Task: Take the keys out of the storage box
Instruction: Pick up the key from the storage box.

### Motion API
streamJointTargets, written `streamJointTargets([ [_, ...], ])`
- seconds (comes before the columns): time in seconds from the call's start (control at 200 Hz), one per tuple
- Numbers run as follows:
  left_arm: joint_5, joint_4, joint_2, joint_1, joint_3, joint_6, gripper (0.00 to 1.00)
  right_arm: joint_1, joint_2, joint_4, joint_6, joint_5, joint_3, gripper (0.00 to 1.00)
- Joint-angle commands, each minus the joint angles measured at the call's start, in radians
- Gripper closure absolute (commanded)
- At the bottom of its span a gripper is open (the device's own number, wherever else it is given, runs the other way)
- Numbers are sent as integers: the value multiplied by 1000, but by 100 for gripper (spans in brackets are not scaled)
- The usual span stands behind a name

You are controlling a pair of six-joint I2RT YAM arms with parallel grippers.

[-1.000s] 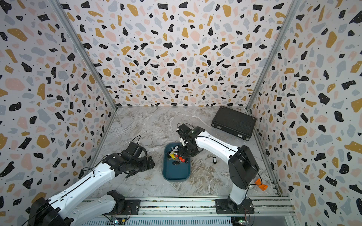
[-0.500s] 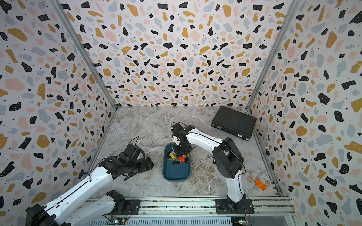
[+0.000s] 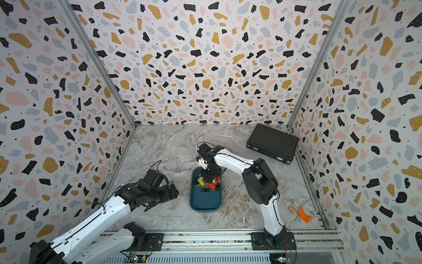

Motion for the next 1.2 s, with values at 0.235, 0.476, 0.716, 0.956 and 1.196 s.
streamJointTargets([
  [0.235,-12,6,-12,12,-24,-8,3,8,-2,35,-23,-5,17,60],
  [0.476,-7,10,-8,14,-27,-7,3,26,20,40,-24,-10,30,65],
  [0.716,-4,14,-6,15,-27,-5,3,44,39,42,-18,-10,33,68],
  [0.956,-3,10,-9,15,-29,-7,3,51,58,39,-14,21,34,68],
  [1.196,0,11,-8,15,-32,-8,3,50,54,36,2,52,34,88],
])
